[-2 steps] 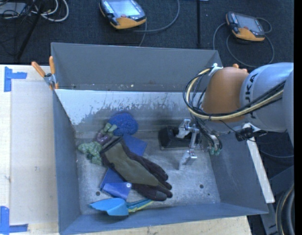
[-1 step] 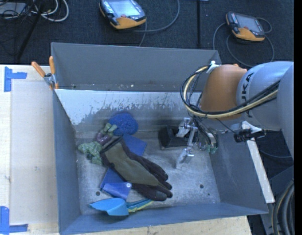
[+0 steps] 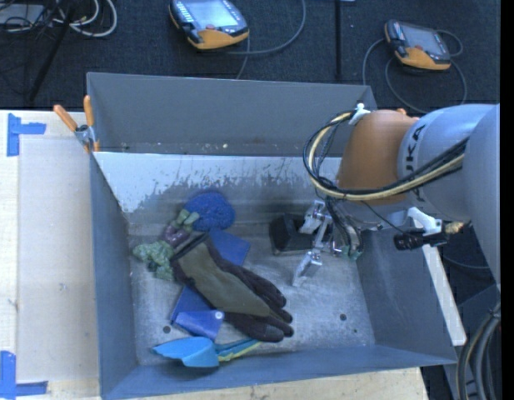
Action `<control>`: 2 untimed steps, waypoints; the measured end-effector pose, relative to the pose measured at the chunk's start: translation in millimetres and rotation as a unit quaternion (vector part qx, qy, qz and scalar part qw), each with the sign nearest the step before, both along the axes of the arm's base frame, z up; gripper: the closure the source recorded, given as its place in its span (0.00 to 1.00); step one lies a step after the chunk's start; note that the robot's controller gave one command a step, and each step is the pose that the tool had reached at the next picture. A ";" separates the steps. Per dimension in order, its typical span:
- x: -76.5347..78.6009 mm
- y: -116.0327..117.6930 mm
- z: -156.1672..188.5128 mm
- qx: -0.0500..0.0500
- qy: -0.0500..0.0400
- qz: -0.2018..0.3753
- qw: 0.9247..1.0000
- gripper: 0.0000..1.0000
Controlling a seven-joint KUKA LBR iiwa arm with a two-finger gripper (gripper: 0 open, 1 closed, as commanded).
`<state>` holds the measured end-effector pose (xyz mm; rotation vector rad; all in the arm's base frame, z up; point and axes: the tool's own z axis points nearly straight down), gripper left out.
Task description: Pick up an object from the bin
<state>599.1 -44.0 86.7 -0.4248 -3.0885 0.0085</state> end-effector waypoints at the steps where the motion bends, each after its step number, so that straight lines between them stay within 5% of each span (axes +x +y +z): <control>1: 2.7 4.5 0.5 -0.008 0.002 0.029 1.000 0.00; 2: 12.4 1.8 1.4 -0.012 -0.025 0.015 0.999 1.00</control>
Offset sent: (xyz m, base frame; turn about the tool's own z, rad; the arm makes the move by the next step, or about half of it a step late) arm 0.0097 0.0345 -0.0167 0.1144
